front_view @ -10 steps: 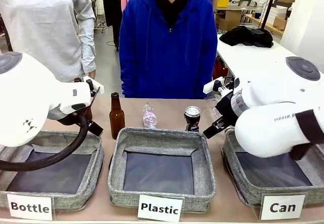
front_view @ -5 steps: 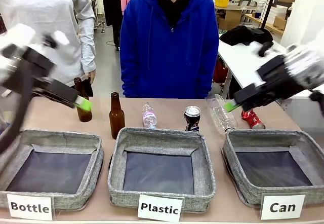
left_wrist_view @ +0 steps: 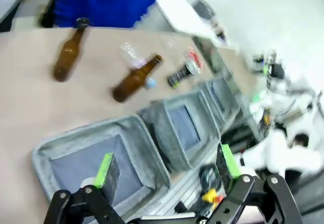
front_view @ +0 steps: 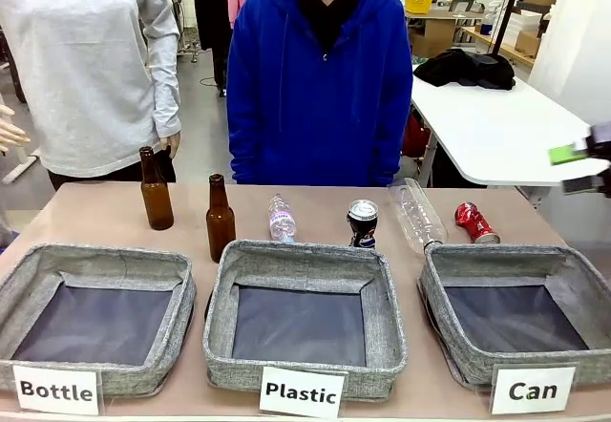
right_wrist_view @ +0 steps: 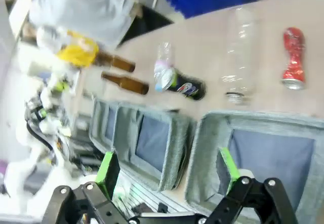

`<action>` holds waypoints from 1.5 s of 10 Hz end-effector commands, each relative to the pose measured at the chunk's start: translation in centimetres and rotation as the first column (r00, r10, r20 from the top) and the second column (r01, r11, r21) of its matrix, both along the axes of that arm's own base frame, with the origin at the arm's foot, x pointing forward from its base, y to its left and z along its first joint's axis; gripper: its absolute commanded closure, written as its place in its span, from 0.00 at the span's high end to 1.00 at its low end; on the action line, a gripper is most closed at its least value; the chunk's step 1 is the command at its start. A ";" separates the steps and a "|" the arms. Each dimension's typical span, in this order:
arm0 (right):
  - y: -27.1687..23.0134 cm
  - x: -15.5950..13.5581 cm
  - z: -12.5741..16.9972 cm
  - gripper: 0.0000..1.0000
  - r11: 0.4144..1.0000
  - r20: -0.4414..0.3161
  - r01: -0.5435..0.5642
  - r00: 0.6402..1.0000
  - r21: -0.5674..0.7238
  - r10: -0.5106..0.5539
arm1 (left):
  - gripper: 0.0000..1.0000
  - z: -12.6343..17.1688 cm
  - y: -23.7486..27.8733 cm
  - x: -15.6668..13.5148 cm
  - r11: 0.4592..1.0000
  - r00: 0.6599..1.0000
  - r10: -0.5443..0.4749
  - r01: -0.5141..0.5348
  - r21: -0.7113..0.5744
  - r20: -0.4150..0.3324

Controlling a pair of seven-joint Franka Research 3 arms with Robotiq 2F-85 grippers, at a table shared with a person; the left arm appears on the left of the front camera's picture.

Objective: Sort the can waste into the basket.
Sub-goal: Pick up the can waste from the table and place it in the right Fabric basket.

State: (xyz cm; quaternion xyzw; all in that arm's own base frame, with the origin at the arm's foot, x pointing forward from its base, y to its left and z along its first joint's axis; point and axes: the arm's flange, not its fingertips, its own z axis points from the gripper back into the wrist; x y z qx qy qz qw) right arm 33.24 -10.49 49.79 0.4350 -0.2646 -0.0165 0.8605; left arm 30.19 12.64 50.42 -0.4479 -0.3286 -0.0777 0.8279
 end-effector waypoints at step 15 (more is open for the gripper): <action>-11.8 -3.7 -6.5 1.00 0.926 -0.114 0.348 0.936 0.144 -0.334 | 1.00 -5.1 9.6 -1.6 0.887 0.911 0.390 -0.411 -0.210 -0.135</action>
